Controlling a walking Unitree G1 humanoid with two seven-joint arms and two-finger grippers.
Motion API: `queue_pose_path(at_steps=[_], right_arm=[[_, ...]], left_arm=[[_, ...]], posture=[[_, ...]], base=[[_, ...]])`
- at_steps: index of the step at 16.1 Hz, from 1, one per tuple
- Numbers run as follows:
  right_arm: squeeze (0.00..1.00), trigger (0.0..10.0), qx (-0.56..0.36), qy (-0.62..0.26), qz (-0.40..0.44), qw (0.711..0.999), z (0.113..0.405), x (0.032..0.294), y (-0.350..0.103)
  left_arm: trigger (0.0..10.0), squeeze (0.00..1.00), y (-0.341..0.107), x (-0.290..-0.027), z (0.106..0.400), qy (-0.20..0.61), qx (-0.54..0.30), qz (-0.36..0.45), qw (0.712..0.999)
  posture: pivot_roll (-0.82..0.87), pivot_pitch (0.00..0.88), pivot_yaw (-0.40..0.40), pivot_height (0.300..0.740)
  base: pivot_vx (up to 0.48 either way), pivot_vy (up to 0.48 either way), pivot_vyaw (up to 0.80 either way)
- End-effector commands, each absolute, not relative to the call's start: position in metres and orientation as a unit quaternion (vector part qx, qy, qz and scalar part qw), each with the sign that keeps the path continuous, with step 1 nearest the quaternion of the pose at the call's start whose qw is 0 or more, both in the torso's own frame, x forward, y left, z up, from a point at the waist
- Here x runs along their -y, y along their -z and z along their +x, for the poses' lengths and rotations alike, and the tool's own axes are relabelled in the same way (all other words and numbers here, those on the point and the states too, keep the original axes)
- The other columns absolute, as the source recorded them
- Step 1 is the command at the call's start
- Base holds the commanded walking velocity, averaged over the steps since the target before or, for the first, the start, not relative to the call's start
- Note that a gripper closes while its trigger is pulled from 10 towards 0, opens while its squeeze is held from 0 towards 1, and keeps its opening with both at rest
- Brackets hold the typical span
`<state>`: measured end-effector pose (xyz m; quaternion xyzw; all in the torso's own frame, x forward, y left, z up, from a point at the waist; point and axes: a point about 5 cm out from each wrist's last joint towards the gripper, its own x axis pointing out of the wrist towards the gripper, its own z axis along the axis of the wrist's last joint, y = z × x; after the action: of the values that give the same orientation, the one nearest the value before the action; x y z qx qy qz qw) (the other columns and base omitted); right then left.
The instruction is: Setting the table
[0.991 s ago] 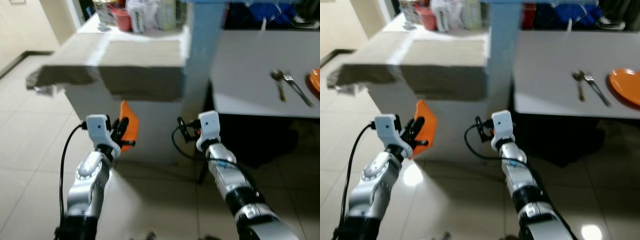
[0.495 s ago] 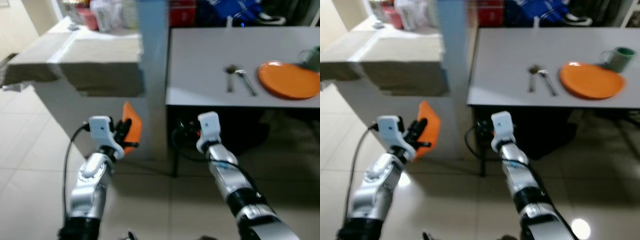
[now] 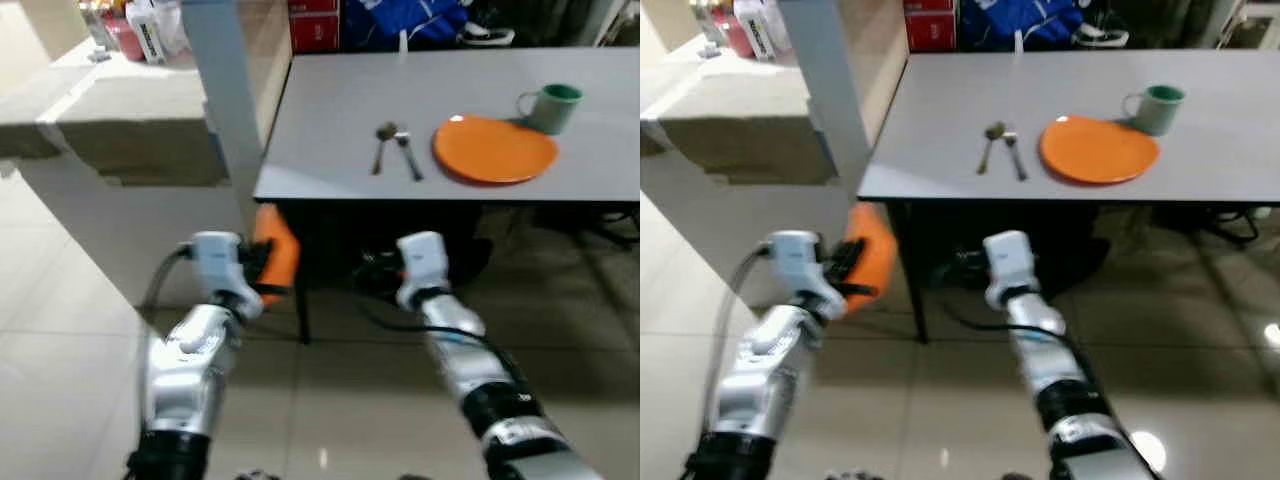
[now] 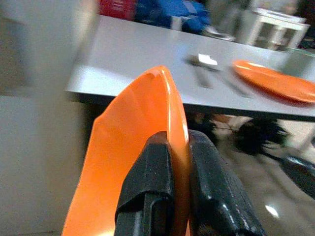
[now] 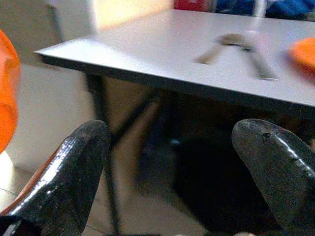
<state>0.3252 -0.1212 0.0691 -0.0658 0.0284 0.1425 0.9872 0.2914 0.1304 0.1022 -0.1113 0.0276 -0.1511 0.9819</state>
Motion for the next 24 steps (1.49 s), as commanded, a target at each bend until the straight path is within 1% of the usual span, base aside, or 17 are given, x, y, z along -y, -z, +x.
queue_pose_path(at_steps=[1, 12, 17, 20, 21, 24], right_arm=[[0.0, 10.0, -0.014, -0.153, -0.061, 0.986, 0.327, 0.113, -0.075], [0.0, 10.0, -0.012, -0.164, -0.073, 0.984, 0.32, 0.116, -0.071], [0.0, 10.0, -0.014, -0.166, -0.073, 0.983, 0.319, 0.115, -0.07], [0.0, 10.0, -0.014, -0.168, -0.073, 0.983, 0.319, 0.115, -0.071], [0.0, 10.0, -0.015, -0.17, -0.074, 0.983, 0.319, 0.115, -0.07], [0.0, 10.0, -0.015, -0.172, -0.075, 0.982, 0.318, 0.115, -0.07]], left_arm=[[0.0, 0.0, -0.111, -0.137, 0.296, 0.146, -0.009, -0.091, 0.985], [0.0, 0.0, -0.108, -0.134, 0.302, 0.157, -0.016, -0.065, 0.985], [0.0, 0.0, -0.107, -0.135, 0.302, 0.155, -0.016, -0.069, 0.985], [0.0, 0.0, -0.112, -0.138, 0.302, 0.145, -0.007, -0.049, 0.988], [0.0, 0.0, -0.12, -0.137, 0.302, 0.15, 0.012, -0.026, 0.988], [0.0, 0.0, -0.135, -0.134, 0.302, 0.162, 0.04, -0.006, 0.986]], posture=[[-0.11, 0.0, 0.089, 0.736], [-0.12, 0.0, 0.094, 0.736], [-0.12, 0.0, 0.093, 0.736], [-0.12, 0.0, 0.091, 0.736], [-0.12, 0.0, 0.091, 0.736], [-0.12, 0.0, 0.091, 0.736]], base=[[0.0, -0.435, 0.0], [0.261, -0.4, 0.0], [0.204, -0.406, 0.0], [0.0, 0.0, 0.0], [0.0, 0.0, 0.0], [0.0, 0.0, 0.0]])
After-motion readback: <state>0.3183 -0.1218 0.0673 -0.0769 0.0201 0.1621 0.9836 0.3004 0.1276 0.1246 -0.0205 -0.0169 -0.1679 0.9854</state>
